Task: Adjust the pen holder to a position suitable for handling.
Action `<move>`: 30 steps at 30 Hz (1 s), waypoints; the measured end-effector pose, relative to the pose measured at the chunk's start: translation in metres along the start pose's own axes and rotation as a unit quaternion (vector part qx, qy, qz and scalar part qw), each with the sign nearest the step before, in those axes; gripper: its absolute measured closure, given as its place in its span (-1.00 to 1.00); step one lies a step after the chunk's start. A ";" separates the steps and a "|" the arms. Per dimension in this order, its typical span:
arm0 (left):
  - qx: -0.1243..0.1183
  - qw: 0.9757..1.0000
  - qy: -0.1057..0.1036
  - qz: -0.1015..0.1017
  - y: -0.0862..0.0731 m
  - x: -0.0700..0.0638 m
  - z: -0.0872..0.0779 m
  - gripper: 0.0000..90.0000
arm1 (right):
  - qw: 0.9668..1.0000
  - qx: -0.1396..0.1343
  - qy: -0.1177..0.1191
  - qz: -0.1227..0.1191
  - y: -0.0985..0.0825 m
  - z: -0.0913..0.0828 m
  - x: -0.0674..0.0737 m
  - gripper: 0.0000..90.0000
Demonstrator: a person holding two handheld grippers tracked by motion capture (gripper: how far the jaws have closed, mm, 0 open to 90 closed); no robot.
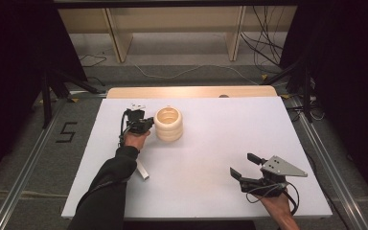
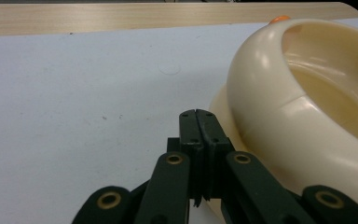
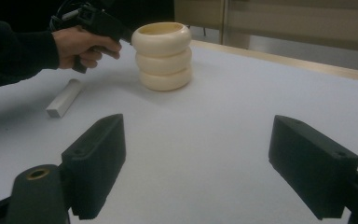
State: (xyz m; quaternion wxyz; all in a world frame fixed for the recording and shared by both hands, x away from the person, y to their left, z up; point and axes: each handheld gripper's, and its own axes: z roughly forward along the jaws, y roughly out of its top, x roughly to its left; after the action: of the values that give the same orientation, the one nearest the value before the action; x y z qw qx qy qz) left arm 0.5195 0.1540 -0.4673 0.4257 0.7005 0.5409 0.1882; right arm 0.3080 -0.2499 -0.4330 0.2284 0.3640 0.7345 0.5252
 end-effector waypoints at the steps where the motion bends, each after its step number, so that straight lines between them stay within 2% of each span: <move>1: 0.001 1.000 -0.002 0.000 0.000 -0.001 0.001 0.98 | 1.000 0.002 -0.001 -0.001 0.000 0.000 0.000 -0.57; 7: 0.002 1.000 -0.012 0.004 0.000 -0.012 0.004 0.98 | 1.000 0.002 -0.001 0.000 0.000 0.000 0.000 -0.57; 14: 0.009 0.999 -0.032 0.019 0.000 -0.029 0.008 0.98 | 1.000 0.001 -0.001 0.000 0.000 0.000 0.000 -0.57; 30: 0.014 0.998 -0.052 0.042 0.001 -0.057 0.017 0.98 | 1.000 0.001 0.001 -0.001 0.000 0.000 0.000 -0.57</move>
State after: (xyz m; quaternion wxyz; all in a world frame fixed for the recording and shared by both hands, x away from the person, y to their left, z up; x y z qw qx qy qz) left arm 0.5130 0.0944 -0.4648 0.4354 0.7369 0.4911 0.1618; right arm 0.3077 -0.2499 -0.4324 0.2283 0.3630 0.7354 0.5247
